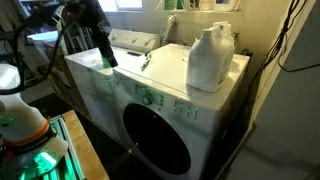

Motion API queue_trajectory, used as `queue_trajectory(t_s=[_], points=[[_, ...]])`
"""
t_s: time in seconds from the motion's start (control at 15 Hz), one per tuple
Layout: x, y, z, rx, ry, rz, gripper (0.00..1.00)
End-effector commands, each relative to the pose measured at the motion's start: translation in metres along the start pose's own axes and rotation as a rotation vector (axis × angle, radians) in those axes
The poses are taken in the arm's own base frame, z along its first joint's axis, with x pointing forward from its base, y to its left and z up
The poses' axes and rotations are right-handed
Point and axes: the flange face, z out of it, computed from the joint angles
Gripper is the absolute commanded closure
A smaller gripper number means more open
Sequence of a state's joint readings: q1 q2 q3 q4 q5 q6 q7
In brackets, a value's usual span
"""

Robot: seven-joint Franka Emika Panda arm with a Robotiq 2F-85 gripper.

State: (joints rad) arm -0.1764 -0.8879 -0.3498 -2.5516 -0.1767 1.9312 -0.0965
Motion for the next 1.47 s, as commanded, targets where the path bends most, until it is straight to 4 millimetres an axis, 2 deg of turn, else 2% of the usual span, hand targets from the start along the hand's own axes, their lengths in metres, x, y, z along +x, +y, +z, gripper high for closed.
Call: queue_trajectory(t_s=[0.0,0.13,0.47,0.6,0.93,1.4], points=[[0.004,0.006,0.011,0.004,-0.003,0.0,0.0],[0.01,0.009,0.025,0.001,-0.02,0.0,0.0],[0.011,0.009,0.025,0.0,-0.018,0.0,0.0],[0.017,0.023,0.039,-0.014,-0.061,-0.004,0.0],[0.02,0.056,0.077,0.055,-0.185,0.013,0.0],[0.017,0.075,0.146,0.18,-0.319,-0.052,0.0]])
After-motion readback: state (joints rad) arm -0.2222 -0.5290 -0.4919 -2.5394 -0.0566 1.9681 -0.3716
